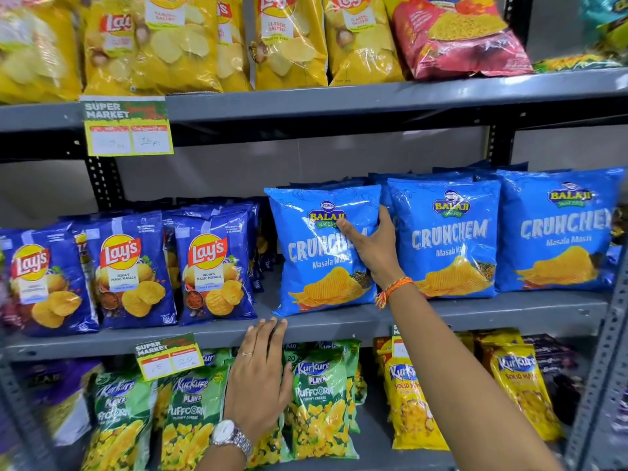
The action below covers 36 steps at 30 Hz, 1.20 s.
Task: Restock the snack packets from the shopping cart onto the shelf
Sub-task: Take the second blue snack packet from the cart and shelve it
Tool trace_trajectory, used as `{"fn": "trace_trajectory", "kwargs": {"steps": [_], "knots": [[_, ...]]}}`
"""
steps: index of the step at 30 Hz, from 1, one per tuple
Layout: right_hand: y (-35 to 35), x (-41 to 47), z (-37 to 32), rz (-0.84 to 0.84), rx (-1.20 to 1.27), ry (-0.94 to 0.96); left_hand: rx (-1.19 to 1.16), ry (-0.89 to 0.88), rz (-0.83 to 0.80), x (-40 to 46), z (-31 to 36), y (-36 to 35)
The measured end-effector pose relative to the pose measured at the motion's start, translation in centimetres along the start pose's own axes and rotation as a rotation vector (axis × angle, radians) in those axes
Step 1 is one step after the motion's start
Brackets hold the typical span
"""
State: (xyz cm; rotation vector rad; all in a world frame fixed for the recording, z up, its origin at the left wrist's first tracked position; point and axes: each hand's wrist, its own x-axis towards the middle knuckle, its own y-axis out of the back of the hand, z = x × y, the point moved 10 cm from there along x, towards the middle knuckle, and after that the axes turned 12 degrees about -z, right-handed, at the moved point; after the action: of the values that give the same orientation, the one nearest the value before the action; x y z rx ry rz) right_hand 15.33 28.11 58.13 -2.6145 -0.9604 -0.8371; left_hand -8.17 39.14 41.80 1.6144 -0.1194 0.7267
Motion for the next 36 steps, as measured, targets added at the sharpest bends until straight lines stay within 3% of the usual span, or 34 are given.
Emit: {"fn": "trace_trajectory", "kwargs": {"steps": [7,13,18,20,23,25,28,30,36], "knots": [[0.6,1.0,0.4,-0.019,0.048,-0.05,0.024,-0.004,0.031,0.1,0.2,0.3],[0.4,0.3,0.8,0.064,0.029,-0.086,0.038,-0.008,0.027,-0.2,0.0,0.5],[-1.0,-1.4,-1.9,0.127,-0.255,-0.129,-0.006,-0.024,0.021,-1.5,-1.5,1.9],[-1.3,-3.8,-4.1,0.225,-0.435,-0.06,-0.039,0.001,0.05,-3.0,-3.1,2.9],[-4.7,-8.8,-8.6,0.372,-0.534,0.27,-0.059,0.072,0.136,-5.3,-7.3,5.4],[-9.1,-9.9,-9.0,0.259,-0.454,0.344,-0.043,0.116,0.182,-6.2,-10.5,7.1],[-17.7,-8.4,-5.4,-0.108,-0.404,0.143,0.009,0.194,0.207,-6.8,-16.1,8.9],[-21.8,-7.6,-2.6,-0.24,-0.462,0.033,0.025,0.241,0.204,-7.1,-19.4,9.1],[-24.0,-6.5,2.0,-0.178,-0.452,-0.181,-0.034,0.219,0.114,-7.9,-24.2,6.3]]}}
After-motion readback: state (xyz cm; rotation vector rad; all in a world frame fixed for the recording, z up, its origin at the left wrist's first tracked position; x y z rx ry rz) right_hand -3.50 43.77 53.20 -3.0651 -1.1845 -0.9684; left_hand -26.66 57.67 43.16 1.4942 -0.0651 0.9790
